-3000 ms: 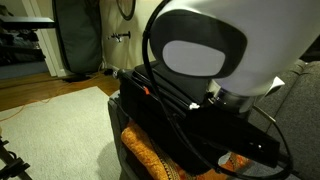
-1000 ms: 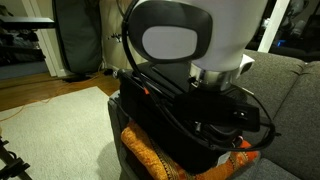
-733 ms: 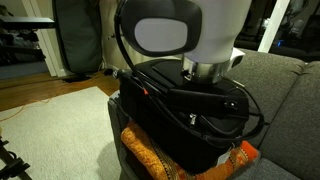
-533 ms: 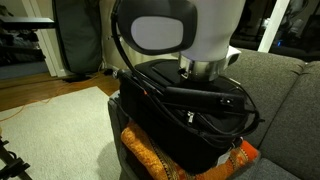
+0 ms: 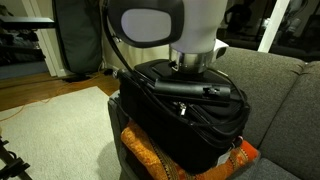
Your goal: Move the zip to the left
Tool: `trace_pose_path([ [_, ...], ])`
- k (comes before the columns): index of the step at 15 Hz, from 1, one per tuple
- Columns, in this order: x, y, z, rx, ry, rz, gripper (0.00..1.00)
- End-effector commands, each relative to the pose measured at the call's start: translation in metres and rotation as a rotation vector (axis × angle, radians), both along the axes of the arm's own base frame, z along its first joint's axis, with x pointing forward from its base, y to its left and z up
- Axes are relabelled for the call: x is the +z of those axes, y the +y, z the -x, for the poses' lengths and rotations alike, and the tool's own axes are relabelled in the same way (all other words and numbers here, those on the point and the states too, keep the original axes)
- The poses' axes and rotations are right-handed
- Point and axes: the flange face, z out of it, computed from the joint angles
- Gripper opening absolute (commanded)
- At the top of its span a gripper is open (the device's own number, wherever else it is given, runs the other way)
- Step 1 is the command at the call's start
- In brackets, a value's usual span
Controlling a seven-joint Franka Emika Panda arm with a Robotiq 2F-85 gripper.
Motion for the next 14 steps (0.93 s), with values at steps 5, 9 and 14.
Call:
trace_pose_path([
  [5, 0.025, 0.063, 0.009, 0.063, -0.018, -0.025, 0.07],
  [9, 0.029, 0.08, 0.011, 0.092, -0.022, -0.028, 0.07],
  [14, 0.033, 0.098, 0.013, 0.123, -0.023, -0.031, 0.07],
])
